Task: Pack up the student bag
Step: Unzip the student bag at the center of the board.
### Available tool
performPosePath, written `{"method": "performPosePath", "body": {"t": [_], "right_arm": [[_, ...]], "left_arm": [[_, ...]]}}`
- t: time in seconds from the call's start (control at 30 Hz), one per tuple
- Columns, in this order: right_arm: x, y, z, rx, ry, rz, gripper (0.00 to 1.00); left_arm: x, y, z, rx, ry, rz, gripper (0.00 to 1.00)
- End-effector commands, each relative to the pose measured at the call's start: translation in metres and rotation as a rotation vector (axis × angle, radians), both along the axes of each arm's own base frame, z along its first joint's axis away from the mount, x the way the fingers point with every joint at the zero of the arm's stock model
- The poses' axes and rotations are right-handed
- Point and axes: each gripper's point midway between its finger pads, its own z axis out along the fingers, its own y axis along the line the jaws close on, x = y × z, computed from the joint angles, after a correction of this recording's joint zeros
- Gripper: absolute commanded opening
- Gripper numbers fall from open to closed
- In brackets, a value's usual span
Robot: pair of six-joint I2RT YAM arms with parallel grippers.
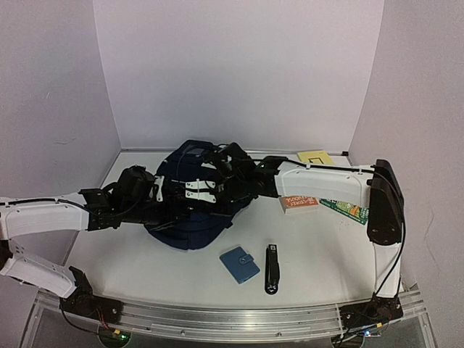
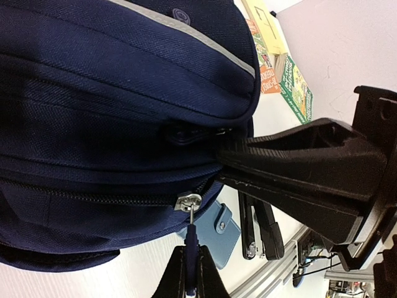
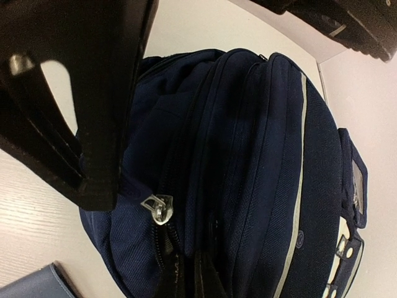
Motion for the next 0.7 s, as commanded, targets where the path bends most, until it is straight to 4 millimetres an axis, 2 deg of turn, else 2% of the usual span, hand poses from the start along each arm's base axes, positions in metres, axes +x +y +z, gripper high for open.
{"method": "performPosePath", "body": {"t": [0.0,0.27,0.43,0.67], "right_arm": [[0.007,-0.018,-0.016,-0.073,-0.045,-0.018,0.00],[0.013,-0.031,-0.010,-0.064,-0.043,-0.045,0.00],[0.020,-0.044,-0.005,-0.077,-0.066,-0.078,0.00],[0.041,-0.074,-0.005,-0.101,-0.079,-0.134,0.00]], "left_arm": [[0.010,-0.010,0.057,-0.174,-0.127,0.003,0.00],[0.014,-0.003,0.052,-0.155,-0.120,0.043,0.00],[0.031,0.036,0.029,0.009,-0.081,0.222,0.00],[0.041,0.075,0.016,0.132,-0.067,0.335,0.00]]}}
